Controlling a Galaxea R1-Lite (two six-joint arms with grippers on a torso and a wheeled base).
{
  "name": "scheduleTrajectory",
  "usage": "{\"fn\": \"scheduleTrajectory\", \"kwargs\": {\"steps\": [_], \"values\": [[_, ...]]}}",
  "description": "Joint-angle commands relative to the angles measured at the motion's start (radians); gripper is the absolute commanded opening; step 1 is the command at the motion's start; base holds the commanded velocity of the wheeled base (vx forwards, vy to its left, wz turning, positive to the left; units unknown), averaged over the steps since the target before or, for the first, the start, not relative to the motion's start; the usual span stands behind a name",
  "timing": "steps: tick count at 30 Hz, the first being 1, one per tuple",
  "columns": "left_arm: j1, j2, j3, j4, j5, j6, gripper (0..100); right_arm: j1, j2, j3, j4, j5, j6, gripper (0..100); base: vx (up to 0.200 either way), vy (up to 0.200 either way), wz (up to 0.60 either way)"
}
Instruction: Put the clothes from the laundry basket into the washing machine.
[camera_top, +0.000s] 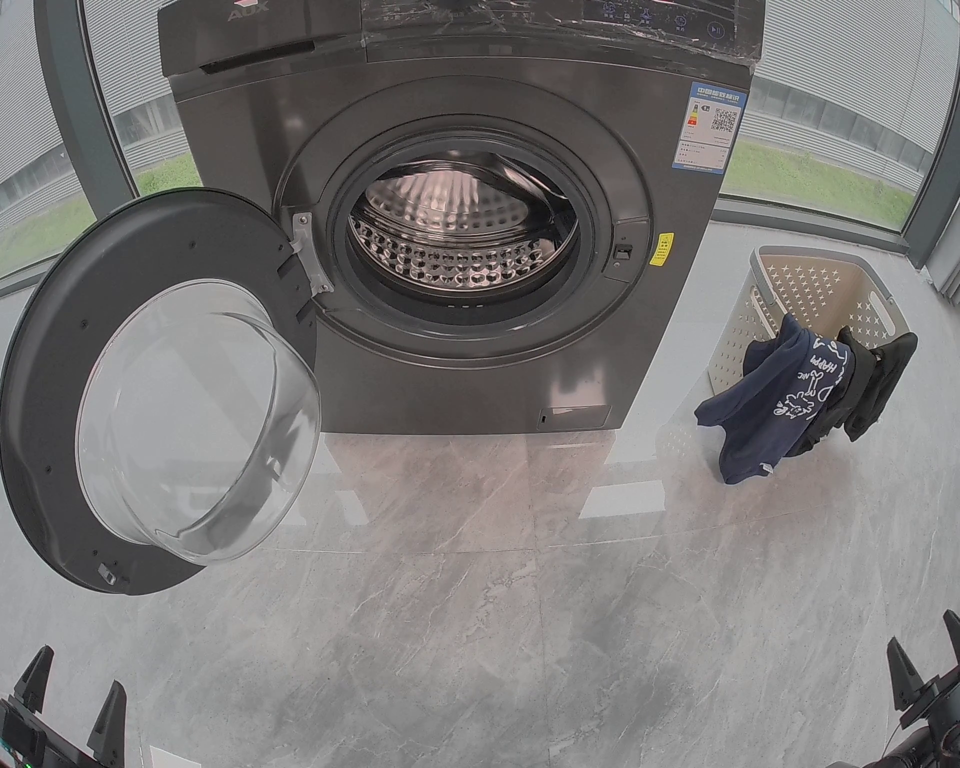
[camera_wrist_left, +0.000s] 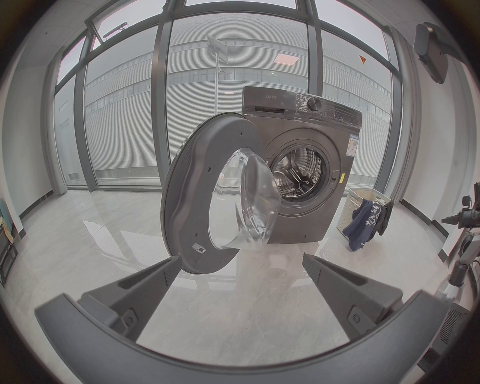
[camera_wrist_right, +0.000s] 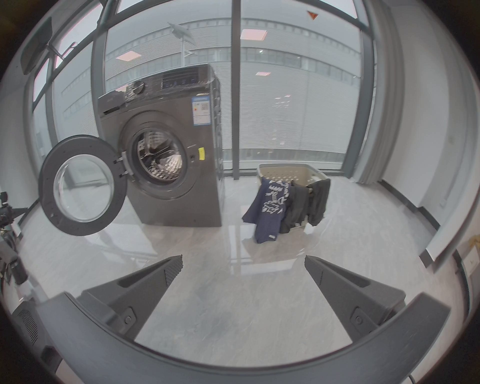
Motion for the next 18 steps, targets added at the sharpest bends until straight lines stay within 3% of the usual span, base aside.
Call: {"fn": "scheduleTrajectory", "kwargs": {"steps": [1,2,4,5,7,8,11,18], "values": [[0.002,-0.008,0.015,0.000,0.001,-0.003,100,-0.037,-0.130,0.020,-0.008,0.005,0.025,100,0.000,0.000,0.00],[0.001,-0.008,0.015,0.000,0.001,-0.003,100,-0.037,-0.133,0.020,-0.002,0.022,0.020,100,0.000,0.000,0.00],[0.001,-0.008,0.015,0.000,-0.001,0.000,100,-0.036,-0.133,0.021,0.023,0.137,-0.017,100,0.000,0.000,0.00],[0.001,-0.006,0.015,0.000,-0.001,0.000,100,-0.036,-0.133,0.021,0.023,0.146,-0.021,100,0.000,0.000,0.00],[0.001,-0.006,0.015,0.000,0.001,-0.002,100,-0.034,-0.135,0.021,0.032,0.126,-0.021,100,0.000,0.000,0.00],[0.001,-0.003,0.015,0.000,0.001,-0.002,100,-0.036,-0.146,0.021,0.032,0.085,-0.007,100,0.000,-0.200,0.00],[-0.001,-0.003,0.015,0.000,0.001,0.003,100,-0.039,-0.146,0.020,0.035,0.105,-0.020,100,0.000,-0.200,0.00],[0.002,-0.008,0.015,0.000,0.001,-0.003,100,-0.036,-0.147,0.020,0.032,0.103,-0.014,100,0.000,-0.200,0.00]]}}
